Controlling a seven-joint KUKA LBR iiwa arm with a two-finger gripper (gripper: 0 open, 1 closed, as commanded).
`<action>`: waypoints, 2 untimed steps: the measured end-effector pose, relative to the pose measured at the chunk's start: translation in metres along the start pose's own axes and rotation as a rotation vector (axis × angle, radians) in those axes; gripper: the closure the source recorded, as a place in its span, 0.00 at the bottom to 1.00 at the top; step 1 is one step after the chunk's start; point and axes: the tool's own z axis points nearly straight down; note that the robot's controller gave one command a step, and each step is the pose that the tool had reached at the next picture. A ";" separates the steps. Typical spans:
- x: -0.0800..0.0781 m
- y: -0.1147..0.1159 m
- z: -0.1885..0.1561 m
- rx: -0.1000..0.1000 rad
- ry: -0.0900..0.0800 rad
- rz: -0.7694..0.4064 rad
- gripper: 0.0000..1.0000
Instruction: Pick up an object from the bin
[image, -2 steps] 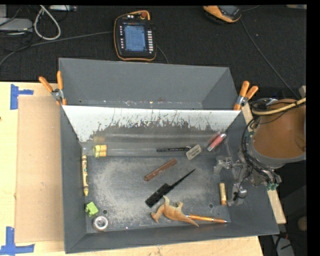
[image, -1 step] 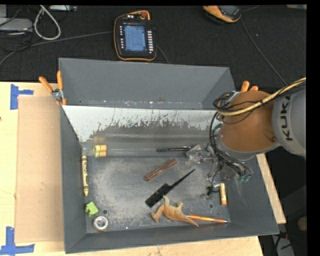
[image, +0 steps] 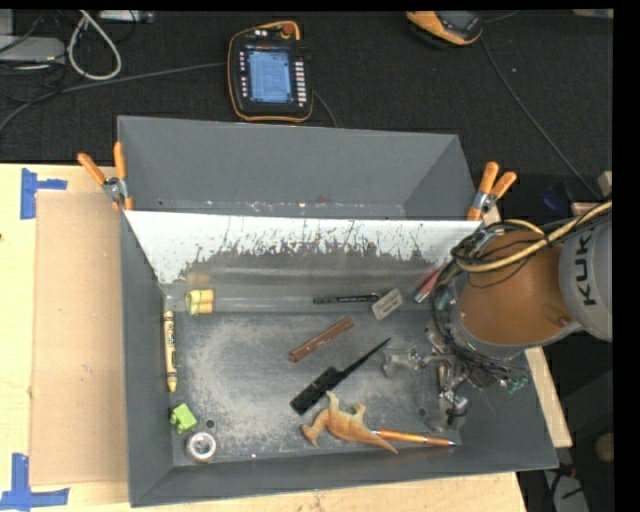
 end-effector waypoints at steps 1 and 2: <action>-0.083 0.074 -0.012 0.004 -0.023 -0.154 0.00; -0.050 0.047 -0.003 0.003 0.001 -0.243 0.00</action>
Offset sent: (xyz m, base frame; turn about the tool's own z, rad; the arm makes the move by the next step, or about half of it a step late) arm 0.0163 0.0683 0.0028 -0.2471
